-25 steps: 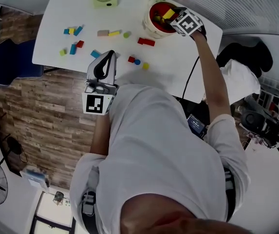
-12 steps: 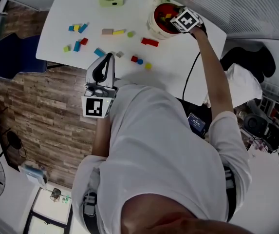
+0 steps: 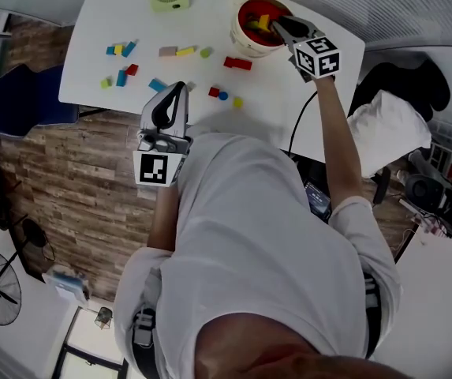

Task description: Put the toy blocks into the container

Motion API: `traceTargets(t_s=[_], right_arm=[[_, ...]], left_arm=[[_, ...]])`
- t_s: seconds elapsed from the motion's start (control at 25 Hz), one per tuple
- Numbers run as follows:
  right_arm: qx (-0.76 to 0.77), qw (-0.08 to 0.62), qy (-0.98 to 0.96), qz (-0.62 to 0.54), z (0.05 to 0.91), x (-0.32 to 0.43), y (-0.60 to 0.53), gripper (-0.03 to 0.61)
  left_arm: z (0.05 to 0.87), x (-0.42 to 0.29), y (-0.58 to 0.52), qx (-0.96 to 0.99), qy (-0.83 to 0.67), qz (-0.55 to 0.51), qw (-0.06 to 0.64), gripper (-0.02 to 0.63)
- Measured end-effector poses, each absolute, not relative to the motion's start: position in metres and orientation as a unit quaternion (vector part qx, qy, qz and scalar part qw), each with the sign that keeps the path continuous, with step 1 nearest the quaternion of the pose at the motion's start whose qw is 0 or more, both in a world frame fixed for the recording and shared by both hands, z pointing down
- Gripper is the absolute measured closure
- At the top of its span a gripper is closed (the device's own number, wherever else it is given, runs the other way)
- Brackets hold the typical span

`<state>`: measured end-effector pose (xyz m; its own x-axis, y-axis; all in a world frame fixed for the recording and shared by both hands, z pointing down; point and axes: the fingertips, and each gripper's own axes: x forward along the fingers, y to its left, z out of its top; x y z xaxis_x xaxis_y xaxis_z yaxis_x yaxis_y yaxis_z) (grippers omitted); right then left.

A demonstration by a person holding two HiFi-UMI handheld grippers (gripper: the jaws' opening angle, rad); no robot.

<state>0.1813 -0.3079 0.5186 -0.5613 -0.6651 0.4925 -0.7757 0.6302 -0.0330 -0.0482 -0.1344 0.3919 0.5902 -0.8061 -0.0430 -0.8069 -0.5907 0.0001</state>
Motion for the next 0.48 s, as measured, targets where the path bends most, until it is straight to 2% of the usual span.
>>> traceTargets(t_s=[0.2,0.32,0.4,0.48], right_arm=[[0.439,0.131,-0.881,0.118,0.495,0.187,-0.270,0.575],[0.445,0.087,-0.884,0.115,0.488,0.185,-0.247,0.575],[0.441,0.071,-0.888,0.111,0.488,0.179,-0.231,0.577],[0.428,0.084,-0.894,0.101,0.497,0.168,-0.217,0.575]], left_arm=[[0.381,-0.032,-0.131,-0.896,0.443,0.011,0.004,0.621],[0.375,-0.026,-0.123,-0.897,0.442,-0.001,0.010,0.621],[0.374,-0.025,-0.116,-0.897,0.441,-0.010,0.012,0.621],[0.377,-0.025,-0.108,-0.897,0.441,-0.022,0.009,0.621]])
